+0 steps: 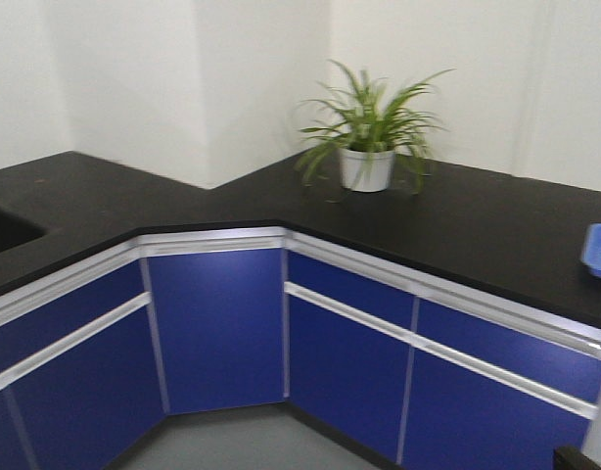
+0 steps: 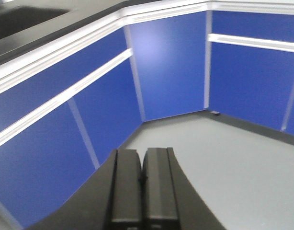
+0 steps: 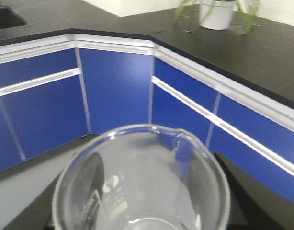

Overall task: Move beaker to silver tray on left bench
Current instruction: 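Drive the base to the bench with the silver tray, holding the beaker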

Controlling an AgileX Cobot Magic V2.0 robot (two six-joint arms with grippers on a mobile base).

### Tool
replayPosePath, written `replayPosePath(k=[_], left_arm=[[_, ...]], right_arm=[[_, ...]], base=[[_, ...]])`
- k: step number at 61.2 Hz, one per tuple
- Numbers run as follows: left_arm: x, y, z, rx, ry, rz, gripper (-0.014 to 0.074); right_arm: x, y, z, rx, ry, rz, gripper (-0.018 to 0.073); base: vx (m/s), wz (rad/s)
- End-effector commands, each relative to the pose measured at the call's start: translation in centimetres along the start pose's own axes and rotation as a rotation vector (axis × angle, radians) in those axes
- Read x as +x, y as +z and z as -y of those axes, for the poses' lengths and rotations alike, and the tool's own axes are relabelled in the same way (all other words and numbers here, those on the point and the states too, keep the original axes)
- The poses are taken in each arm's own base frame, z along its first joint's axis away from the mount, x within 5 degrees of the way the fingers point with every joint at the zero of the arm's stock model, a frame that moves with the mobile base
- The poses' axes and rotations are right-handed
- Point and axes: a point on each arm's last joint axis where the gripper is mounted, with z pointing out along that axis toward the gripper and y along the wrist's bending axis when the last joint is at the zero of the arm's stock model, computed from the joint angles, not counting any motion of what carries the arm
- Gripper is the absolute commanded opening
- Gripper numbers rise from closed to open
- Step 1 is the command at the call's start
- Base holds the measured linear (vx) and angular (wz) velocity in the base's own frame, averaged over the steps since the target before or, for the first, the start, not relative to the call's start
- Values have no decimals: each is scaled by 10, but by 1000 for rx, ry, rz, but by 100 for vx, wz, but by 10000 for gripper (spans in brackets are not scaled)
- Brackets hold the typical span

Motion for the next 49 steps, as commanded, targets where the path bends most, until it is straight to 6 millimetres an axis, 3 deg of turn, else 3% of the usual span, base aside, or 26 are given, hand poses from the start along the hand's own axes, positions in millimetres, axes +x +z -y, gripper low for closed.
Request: replayPosePath(k=[1,49], left_arm=[[-1,2,1,6,-3,63,1],[-1,2,1,6,-3,63,1]], right_arm=[[-15,-4,-3,-33,-16,89,-11],[-15,-4,-3,-33,-16,89,-11]], base=[[-25,58],[-18,57]])
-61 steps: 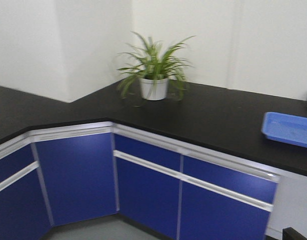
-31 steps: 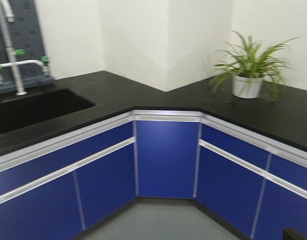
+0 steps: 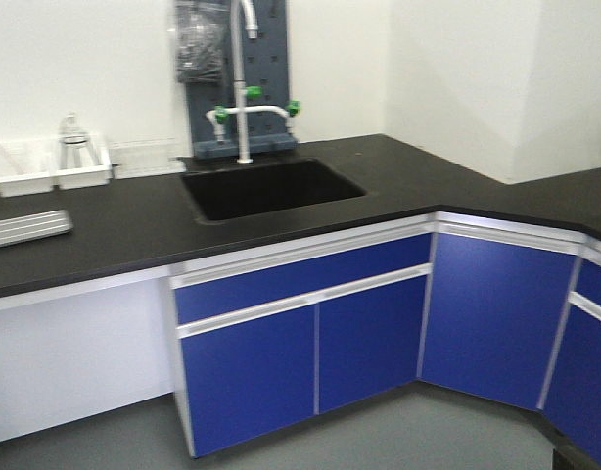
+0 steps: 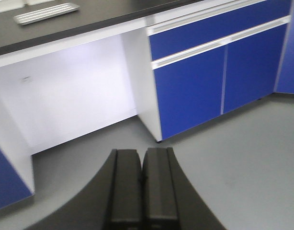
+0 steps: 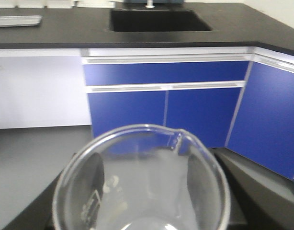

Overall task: Move beaker to silver tray on left bench
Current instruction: 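Drive the base to the bench with the silver tray, holding the beaker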

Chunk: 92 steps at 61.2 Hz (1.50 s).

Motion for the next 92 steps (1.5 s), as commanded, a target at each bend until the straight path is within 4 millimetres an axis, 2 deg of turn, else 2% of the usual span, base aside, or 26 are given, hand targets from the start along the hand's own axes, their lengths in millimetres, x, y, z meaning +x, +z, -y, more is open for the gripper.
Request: replayPosePath(k=[1,57,92], left_arm=[[-1,2,1,6,-3,63,1],[-1,2,1,6,-3,63,1],[-1,2,1,6,-3,63,1]], right_arm=[[-15,-4,-3,-33,-16,89,-11],[-15,-4,-3,-33,-16,89,-11],[-15,-4,-3,-33,-16,89,-11]], base=[[-10,50],[8,51],[37,16]])
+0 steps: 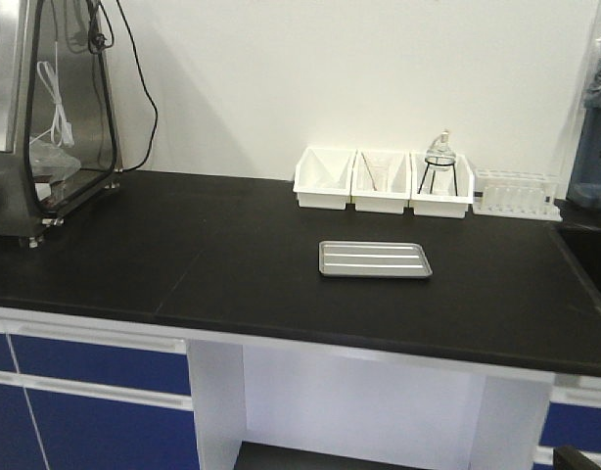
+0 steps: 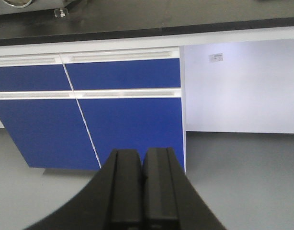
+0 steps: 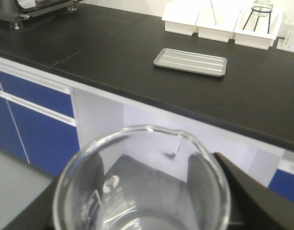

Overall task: Move beaker to silver tray on left bench
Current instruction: 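Drive the base to the bench with the silver tray, holding the beaker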

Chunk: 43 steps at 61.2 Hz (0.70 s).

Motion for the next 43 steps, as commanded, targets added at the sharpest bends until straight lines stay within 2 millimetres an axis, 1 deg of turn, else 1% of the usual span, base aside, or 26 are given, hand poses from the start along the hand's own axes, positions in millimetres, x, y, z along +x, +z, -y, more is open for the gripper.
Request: replayPosePath(k=[1,25,43], left_arm=[[-1,2,1,6,-3,63,1],[-1,2,1,6,-3,63,1],[-1,2,1,6,-3,63,1]], right_arm=[[-15,-4,-3,-33,-16,89,-11],[-15,-4,-3,-33,-16,89,-11],[-15,-4,-3,-33,-16,89,-11]], base=[[42,3],[45,0],[44,-15]])
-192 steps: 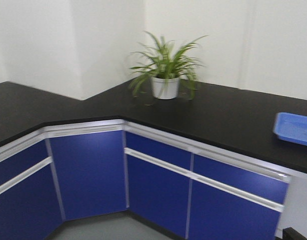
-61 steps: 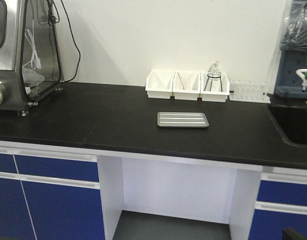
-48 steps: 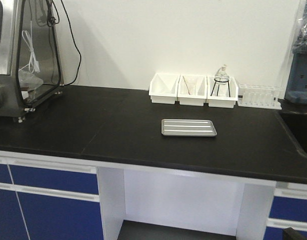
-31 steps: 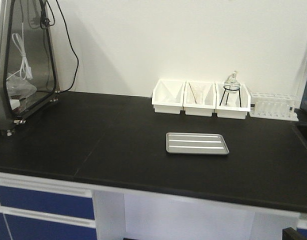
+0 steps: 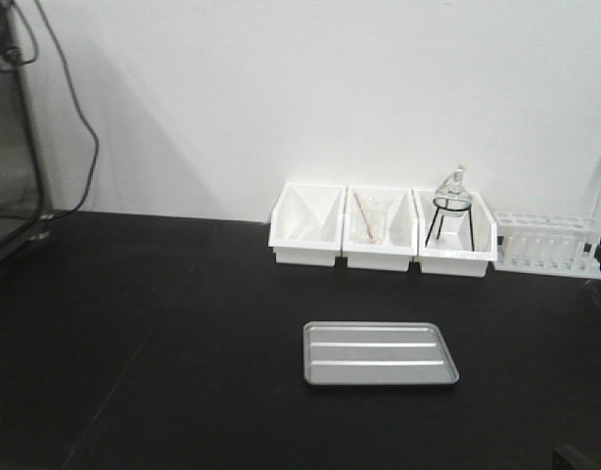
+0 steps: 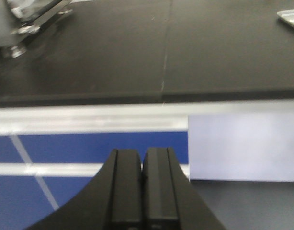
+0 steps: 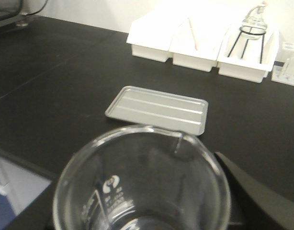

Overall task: Move beaker to silver tray on left bench
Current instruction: 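Drive the base to the bench with the silver tray, holding the beaker, then lower the held beaker onto the silver tray with the right gripper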

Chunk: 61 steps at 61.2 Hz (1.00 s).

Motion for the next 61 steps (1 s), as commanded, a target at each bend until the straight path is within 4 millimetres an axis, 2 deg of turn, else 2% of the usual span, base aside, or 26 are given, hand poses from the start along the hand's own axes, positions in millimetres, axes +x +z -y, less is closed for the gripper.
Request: replayPosePath(k=[1,34,61], left_arm=[[-1,2,1,6,-3,63,1],[-1,2,1,6,-3,63,1],[-1,2,1,6,-3,63,1]], right_arm=[[-15,-4,-3,-33,-16,89,-11],[-15,-4,-3,-33,-16,90,-11],[-15,-4,-3,-33,-16,89,-11]], base=[[40,-23],[32,-24],[12,-6]])
